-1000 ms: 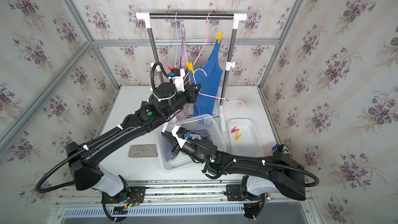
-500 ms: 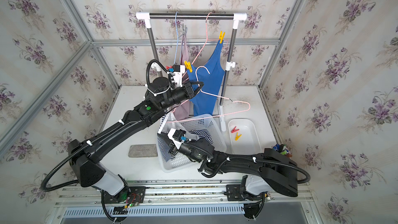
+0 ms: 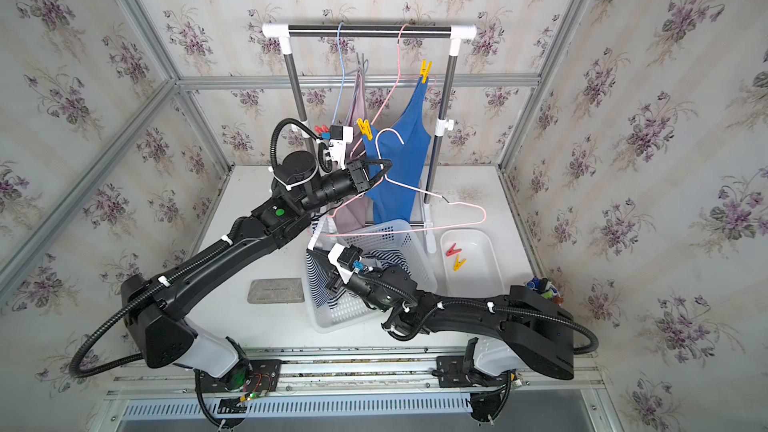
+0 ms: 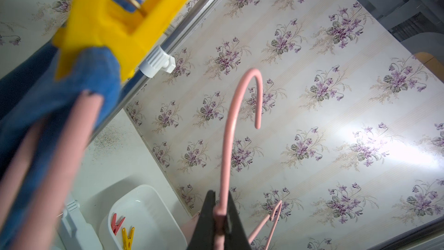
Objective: Remove the clothespins securing tank tops to the hanger
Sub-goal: Remove the tank top from the hanger.
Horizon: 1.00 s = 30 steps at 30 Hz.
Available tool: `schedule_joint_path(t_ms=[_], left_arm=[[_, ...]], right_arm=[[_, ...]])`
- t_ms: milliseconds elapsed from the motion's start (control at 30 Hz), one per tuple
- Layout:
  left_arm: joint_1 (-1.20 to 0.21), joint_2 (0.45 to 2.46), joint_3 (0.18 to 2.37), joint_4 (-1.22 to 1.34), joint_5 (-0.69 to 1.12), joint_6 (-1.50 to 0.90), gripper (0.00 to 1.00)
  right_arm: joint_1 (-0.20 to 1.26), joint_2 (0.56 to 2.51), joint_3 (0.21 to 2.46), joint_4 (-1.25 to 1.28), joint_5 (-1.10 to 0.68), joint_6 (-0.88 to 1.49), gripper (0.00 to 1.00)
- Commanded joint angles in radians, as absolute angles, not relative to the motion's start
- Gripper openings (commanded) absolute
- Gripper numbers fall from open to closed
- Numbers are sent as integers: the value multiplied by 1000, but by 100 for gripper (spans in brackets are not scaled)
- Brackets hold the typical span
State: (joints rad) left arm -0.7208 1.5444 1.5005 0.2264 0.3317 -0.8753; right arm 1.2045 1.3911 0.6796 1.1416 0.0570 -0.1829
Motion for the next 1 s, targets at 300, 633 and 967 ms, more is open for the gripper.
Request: schedule_joint_path(t_ms=[300, 633, 967], left_arm=[[-720, 1502, 1494, 302, 373, -959, 0], [-719, 1499, 1475, 306, 385, -964, 0], [-725, 1509, 1468, 325, 390, -984, 0]], right_arm=[[1189, 1541, 745, 1166, -30, -247, 0], [1172, 1466, 675, 1292, 37, -292, 0], [1144, 1530, 799, 1209, -13, -267, 0]])
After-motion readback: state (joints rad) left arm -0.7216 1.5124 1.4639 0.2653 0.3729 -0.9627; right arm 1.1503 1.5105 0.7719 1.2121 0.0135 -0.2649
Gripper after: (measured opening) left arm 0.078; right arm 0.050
